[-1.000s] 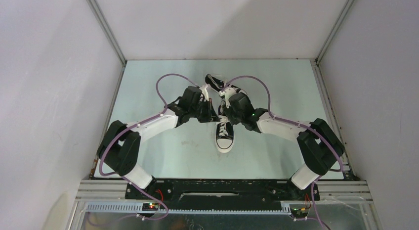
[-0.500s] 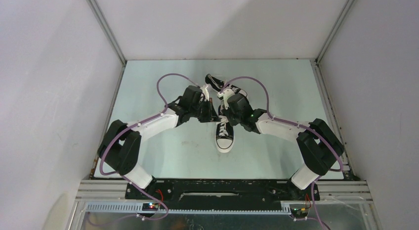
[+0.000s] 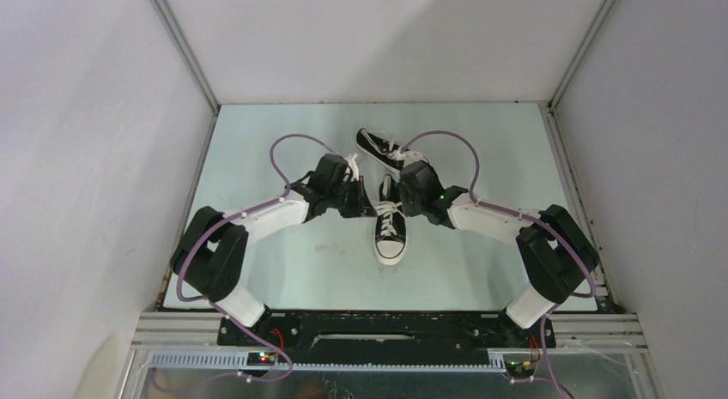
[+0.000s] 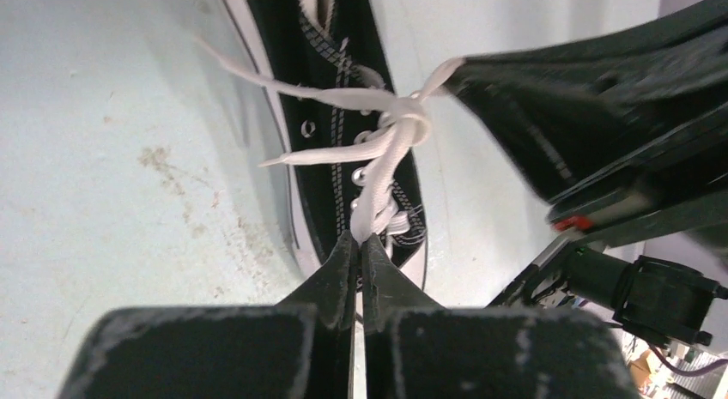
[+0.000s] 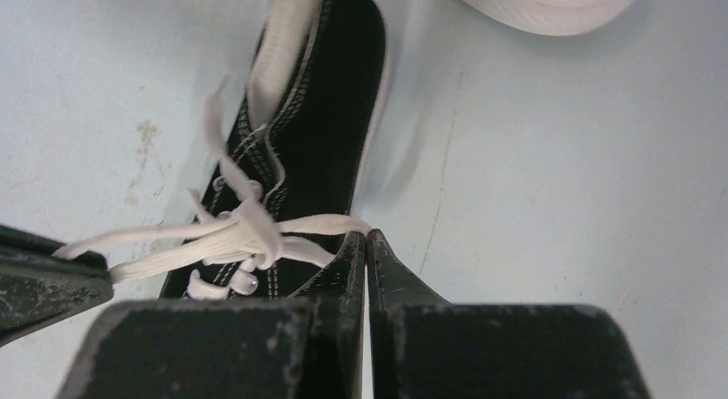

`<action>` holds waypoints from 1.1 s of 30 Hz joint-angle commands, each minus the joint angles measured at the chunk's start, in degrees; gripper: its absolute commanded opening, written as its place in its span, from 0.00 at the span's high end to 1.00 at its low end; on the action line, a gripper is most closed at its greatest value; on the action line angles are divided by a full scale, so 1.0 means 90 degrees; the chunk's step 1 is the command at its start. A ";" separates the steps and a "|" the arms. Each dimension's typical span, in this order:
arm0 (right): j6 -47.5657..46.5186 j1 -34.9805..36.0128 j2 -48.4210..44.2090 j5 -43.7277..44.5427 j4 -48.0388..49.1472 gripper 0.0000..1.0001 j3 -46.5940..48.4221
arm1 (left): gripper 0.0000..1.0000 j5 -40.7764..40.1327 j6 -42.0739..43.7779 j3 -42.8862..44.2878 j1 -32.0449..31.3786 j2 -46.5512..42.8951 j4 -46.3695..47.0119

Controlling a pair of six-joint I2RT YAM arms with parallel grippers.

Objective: Tie the shoes

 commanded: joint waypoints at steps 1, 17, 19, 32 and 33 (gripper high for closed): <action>0.0564 -0.0301 -0.0003 -0.0072 -0.0056 1.00 -0.0014 | 1.00 0.0002 0.0034 -0.0222 0.0045 0.0105 0.0218; 0.0961 -0.0937 0.0562 -0.0439 -0.0353 1.00 -0.0064 | 1.00 -0.0405 0.0079 -0.0673 0.0035 0.0825 0.0450; 0.1053 -0.1040 0.0638 -0.0416 -0.0392 1.00 -0.0064 | 1.00 -0.0588 0.0080 -0.0684 0.0035 0.0922 0.0455; 0.1540 -0.1023 0.0994 0.0471 -0.0801 1.00 0.0152 | 1.00 -0.2525 -0.0127 -0.0296 0.0037 0.1355 -0.0611; 0.1606 -0.0995 0.1042 0.0647 -0.0857 1.00 0.0215 | 1.00 -0.2634 -0.0133 -0.0255 0.0043 0.1353 -0.0760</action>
